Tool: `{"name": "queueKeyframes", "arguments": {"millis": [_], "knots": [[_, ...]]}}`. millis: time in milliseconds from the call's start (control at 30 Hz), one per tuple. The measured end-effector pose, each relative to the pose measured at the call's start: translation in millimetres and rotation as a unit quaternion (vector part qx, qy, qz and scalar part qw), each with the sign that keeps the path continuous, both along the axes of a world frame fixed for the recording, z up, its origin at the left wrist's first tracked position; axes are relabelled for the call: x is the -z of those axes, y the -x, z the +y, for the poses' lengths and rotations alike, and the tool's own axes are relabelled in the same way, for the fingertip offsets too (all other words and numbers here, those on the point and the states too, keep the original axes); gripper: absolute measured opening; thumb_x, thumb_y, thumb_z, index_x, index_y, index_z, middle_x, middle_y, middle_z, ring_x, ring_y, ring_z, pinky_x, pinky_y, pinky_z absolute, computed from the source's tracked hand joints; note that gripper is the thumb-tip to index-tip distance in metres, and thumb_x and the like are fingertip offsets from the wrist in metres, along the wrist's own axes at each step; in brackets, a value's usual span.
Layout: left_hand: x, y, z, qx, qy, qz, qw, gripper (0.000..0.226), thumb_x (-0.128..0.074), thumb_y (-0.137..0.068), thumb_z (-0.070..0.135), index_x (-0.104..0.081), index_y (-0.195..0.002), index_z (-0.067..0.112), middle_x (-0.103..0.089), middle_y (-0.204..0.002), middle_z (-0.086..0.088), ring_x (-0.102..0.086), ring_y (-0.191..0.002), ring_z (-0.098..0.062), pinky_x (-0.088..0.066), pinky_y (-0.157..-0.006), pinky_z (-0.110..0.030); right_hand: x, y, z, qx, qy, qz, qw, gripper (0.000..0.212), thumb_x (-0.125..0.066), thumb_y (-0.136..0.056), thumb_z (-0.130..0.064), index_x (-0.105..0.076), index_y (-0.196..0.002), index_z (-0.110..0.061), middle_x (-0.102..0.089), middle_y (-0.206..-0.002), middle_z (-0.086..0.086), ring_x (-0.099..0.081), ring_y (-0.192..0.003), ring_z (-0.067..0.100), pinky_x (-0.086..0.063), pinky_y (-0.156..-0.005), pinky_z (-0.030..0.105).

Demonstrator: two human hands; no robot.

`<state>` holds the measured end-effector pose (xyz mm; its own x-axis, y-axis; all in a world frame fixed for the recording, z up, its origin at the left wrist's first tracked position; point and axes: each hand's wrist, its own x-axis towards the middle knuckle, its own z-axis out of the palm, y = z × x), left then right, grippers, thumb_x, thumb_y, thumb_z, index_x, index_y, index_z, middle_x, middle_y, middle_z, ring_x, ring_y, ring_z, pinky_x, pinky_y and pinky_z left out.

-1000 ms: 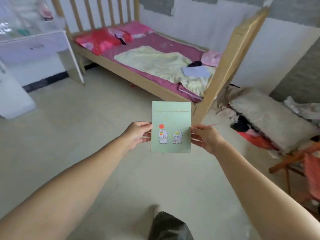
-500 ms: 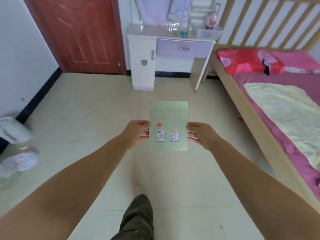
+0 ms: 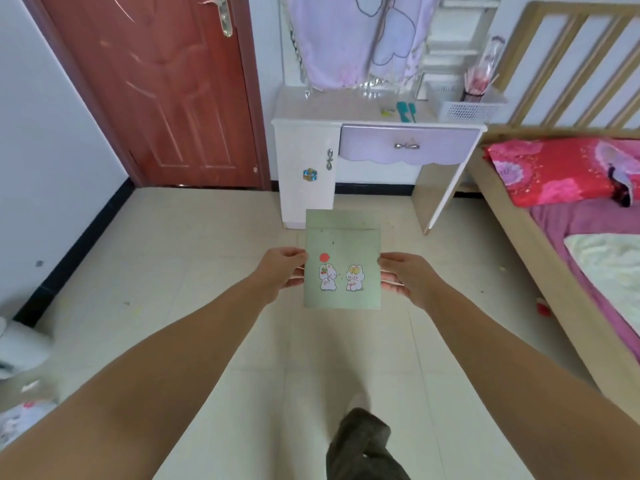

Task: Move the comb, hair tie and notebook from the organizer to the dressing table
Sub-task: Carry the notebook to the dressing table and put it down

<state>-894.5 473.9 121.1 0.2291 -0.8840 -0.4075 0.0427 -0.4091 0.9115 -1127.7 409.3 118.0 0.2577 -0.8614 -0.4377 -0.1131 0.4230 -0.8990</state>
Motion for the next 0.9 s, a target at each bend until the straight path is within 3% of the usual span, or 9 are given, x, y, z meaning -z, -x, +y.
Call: {"name": "queueKeyframes", "arguments": {"millis": [133,267,333,500,700,900], "knots": [[9.5,-12.5,-120.8,0.005,0.011,-0.001,1.000,0.014,-0.055,-0.088,0.014,-0.068,-0.092,0.013,-0.071,-0.077,0.000,-0.067,-0.071,-0.015,-0.054,-0.067,-0.028,7.7,-13.5,-117.3,0.004,0.006,0.011,1.000,0.010,-0.059,-0.086,-0.008,-0.066,-0.088,-0.015,-0.074,-0.080,0.001,-0.070,-0.068,0.010,-0.053,-0.060,0.023],[9.7,-30.6,-233.0,-0.003,0.006,0.007,1.000,0.012,-0.058,-0.087,0.016,-0.069,-0.083,0.015,-0.072,-0.075,-0.001,-0.068,-0.069,-0.014,-0.054,-0.063,-0.027,1.6,-33.0,-238.3,-0.014,-0.002,0.013,1.000,0.010,-0.059,-0.087,-0.006,-0.064,-0.087,-0.014,-0.074,-0.061,-0.007,-0.069,-0.056,0.005,-0.053,-0.050,0.019],[7.2,-45.3,-283.6,-0.018,0.001,0.007,1.000,0.014,-0.058,-0.087,0.016,-0.069,-0.079,0.017,-0.072,-0.074,-0.001,-0.068,-0.069,-0.014,-0.055,-0.066,-0.028,-4.9,-48.2,-296.0,-0.024,-0.008,0.018,1.000,0.010,-0.059,-0.086,-0.006,-0.064,-0.086,-0.015,-0.074,-0.062,-0.007,-0.069,-0.055,0.005,-0.052,-0.047,0.018],[18.0,-96.5,-389.2,-0.037,-0.025,-0.001,0.999,0.014,-0.056,-0.088,0.017,-0.069,-0.087,0.014,-0.072,-0.080,-0.002,-0.068,-0.071,-0.014,-0.053,-0.064,-0.026,-2.3,-101.5,-413.9,-0.061,-0.022,0.035,0.997,0.009,-0.060,-0.086,-0.006,-0.065,-0.089,-0.014,-0.072,-0.061,-0.007,-0.068,-0.054,0.005,-0.052,-0.052,0.021],[32.1,-168.8,-537.7,-0.029,-0.029,-0.023,0.999,0.015,-0.054,-0.090,0.015,-0.067,-0.093,0.009,-0.070,-0.083,-0.006,-0.065,-0.074,-0.016,-0.054,-0.067,-0.027,12.8,-175.4,-553.6,-0.042,-0.013,0.053,0.998,0.011,-0.058,-0.087,-0.006,-0.064,-0.088,-0.015,-0.069,-0.075,-0.001,-0.067,-0.056,0.005,-0.051,-0.052,0.020],[24.0,-210.7,-677.8,0.037,-0.057,-0.074,0.995,0.015,-0.052,-0.089,0.010,-0.064,-0.094,0.002,-0.066,-0.079,-0.008,-0.062,-0.064,-0.014,-0.052,-0.051,-0.021,14.6,-213.9,-662.9,0.012,-0.014,0.083,0.996,0.013,-0.057,-0.088,-0.006,-0.065,-0.099,-0.007,-0.069,-0.081,0.003,-0.067,-0.065,0.009,-0.053,-0.053,0.019]]}}
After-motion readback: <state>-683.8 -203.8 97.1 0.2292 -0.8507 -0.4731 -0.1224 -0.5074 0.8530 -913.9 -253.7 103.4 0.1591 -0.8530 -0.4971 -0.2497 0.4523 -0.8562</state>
